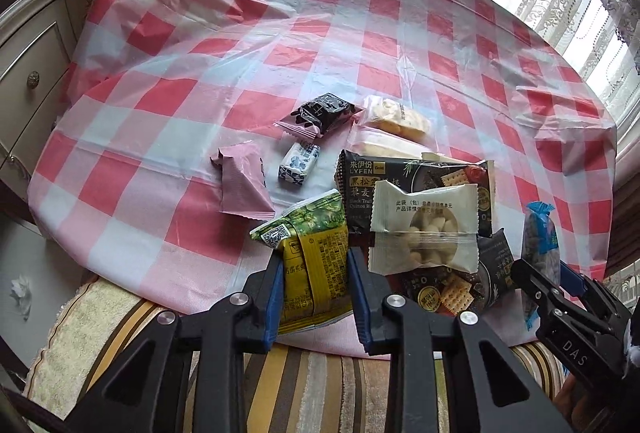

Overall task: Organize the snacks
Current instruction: 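Carry both packets over the white box and open both tools to drop them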

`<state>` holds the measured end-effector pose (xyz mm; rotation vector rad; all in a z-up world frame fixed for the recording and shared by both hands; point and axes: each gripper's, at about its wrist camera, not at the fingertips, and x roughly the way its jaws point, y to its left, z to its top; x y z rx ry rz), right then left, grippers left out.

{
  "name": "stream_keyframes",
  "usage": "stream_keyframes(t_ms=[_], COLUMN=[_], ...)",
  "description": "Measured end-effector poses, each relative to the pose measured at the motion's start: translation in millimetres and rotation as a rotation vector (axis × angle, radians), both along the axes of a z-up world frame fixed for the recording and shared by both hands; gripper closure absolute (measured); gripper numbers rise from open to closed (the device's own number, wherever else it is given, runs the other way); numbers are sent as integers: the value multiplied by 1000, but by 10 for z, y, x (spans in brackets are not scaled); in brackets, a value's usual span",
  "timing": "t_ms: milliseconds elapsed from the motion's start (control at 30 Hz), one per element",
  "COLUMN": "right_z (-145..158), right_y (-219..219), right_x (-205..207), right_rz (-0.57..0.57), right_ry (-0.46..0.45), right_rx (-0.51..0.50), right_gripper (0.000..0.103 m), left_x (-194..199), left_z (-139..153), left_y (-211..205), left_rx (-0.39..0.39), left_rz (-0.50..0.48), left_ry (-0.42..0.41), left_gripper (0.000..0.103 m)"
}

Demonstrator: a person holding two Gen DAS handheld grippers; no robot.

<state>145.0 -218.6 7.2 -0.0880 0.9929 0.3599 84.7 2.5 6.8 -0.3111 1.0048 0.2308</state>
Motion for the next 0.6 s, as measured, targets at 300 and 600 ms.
stream_keyframes(t_ms=[300, 600], right_z=[75, 151], right_y=[-118, -284], right_x=[-127, -255], right_rz=[-10, -32], right_ry=[-12, -23], right_rx=[25, 51], right_gripper=[39, 39], left_x=[-91, -147], left_z=[116, 214], left_y=[-139, -386], left_rx=[27, 35], left_rz=[-23, -83], left_ry=[-27, -49], left_gripper=[72, 72])
